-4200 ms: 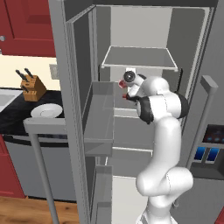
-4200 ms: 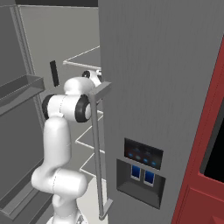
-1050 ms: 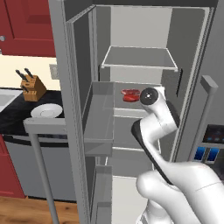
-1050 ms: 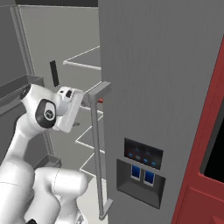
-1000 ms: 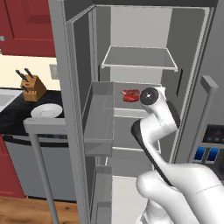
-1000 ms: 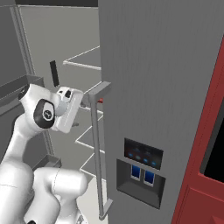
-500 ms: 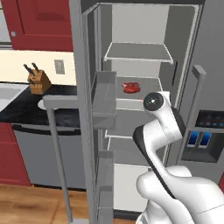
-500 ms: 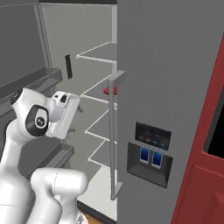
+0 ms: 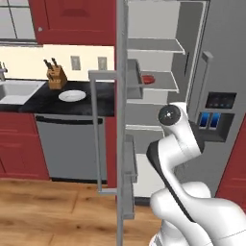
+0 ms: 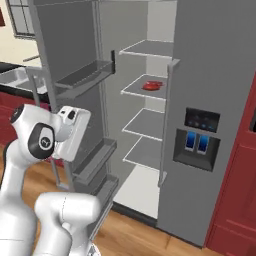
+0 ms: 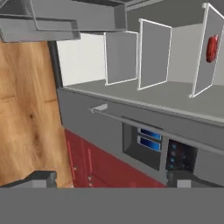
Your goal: Place the steak on the counter behind the older steak on the same shelf of the fridge to maintain FIFO order. Close the fridge door when finished.
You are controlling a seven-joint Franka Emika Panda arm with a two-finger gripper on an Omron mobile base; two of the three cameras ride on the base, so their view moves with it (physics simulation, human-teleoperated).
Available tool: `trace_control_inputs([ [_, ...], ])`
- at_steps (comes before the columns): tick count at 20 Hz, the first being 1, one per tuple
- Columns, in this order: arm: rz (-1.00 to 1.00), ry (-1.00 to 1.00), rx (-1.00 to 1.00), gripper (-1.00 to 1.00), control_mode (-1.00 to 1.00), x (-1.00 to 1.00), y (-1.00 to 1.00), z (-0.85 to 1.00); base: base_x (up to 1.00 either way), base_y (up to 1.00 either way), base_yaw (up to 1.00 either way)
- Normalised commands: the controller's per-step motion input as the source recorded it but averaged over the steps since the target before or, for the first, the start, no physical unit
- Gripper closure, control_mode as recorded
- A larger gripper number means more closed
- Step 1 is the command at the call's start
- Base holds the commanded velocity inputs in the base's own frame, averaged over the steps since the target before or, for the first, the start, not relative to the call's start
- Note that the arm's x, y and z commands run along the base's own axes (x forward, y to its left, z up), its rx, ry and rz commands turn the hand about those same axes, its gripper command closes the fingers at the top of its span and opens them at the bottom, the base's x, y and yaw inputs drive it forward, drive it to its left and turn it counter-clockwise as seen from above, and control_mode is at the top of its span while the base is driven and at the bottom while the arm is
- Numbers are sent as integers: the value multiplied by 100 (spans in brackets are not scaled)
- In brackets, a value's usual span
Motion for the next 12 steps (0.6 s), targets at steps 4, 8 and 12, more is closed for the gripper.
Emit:
trace_control_inputs([
  [4, 0, 0, 0, -100, 100, 0, 0, 0, -55, 66, -22],
  [8, 0, 0, 0, -100, 100, 0, 0, 0, -47, 56, -30],
  [12, 0, 0, 0, -100, 100, 0, 0, 0, -24, 67, -34],
])
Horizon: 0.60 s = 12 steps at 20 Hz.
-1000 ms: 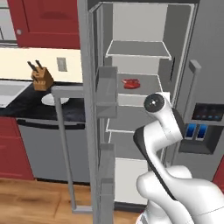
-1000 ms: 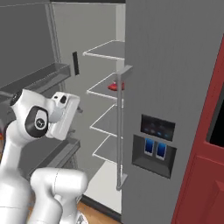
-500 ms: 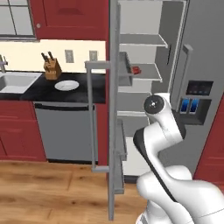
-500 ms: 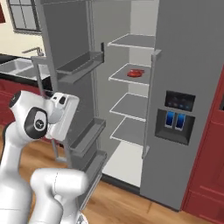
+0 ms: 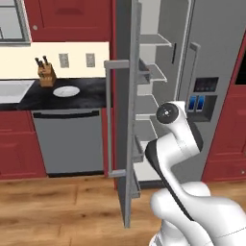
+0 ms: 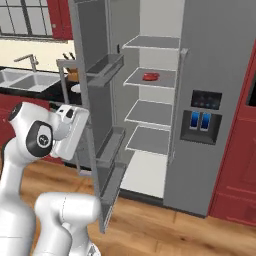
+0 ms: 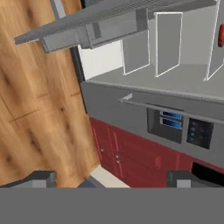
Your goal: Place the steak on the counter behind the older steak on the same shelf of the fridge to maintain FIFO order. Close the fridge door when finished.
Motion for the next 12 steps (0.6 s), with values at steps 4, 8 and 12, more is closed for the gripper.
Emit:
trace_control_inputs([
  [4, 0, 0, 0, -100, 100, 0, 0, 0, 2, 80, -36],
  [8, 0, 0, 0, -100, 100, 0, 0, 0, 10, 49, -33],
  [12, 0, 0, 0, -100, 100, 0, 0, 0, 0, 71, -35],
])
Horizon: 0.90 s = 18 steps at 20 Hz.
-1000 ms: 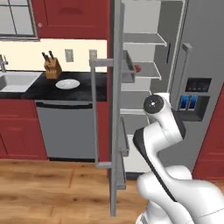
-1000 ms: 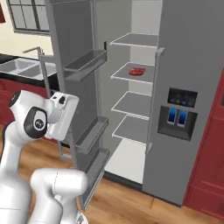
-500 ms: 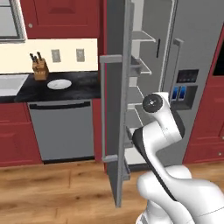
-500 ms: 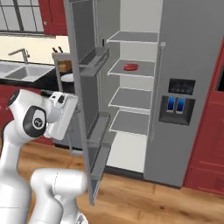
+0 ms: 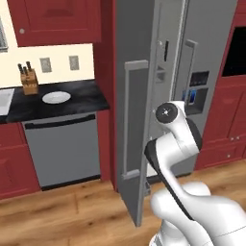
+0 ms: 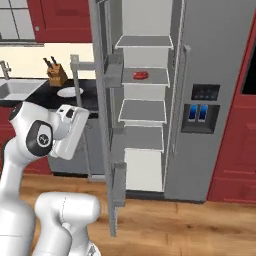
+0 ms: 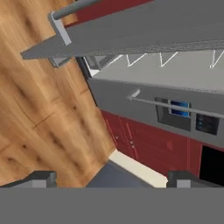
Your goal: Place the steak on the counter behind the older steak on the same shelf of the fridge to maintain FIFO order. Close the fridge door when finished.
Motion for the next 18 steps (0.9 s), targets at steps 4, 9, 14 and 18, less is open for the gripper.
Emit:
trace_control_inputs([
  [4, 0, 0, 0, -100, 100, 0, 0, 0, 24, 100, -35],
  [9, 0, 0, 0, -100, 100, 0, 0, 0, 35, 100, -33],
  [14, 0, 0, 0, -100, 100, 0, 0, 0, 68, 97, -33],
  [18, 0, 0, 0, -100, 100, 0, 0, 0, 87, 46, -29],
])
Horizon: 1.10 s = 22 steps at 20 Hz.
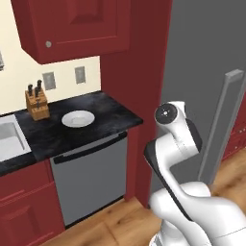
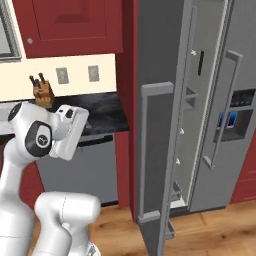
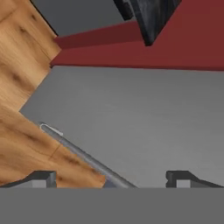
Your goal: Place the steak on the counter behind the older steak on the same shelf of the fridge to maintain FIFO order. Close the fridge door when finished.
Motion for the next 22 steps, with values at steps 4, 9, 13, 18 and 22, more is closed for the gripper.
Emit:
trace_control_inputs([
  [4, 0, 0, 0, -100, 100, 0, 0, 0, 49, 2, -21],
  [9, 0, 0, 0, -100, 100, 0, 0, 0, 31, 0, -16],
  [13, -1, 0, 0, -100, -100, 7, 0, -1, 3, 0, -3],
  [18, -2, 0, 2, -100, -100, 87, -13, -12, 0, 0, 0],
  [22, -2, -9, 8, -100, -100, 50, -71, 0, 0, 0, 0],
])
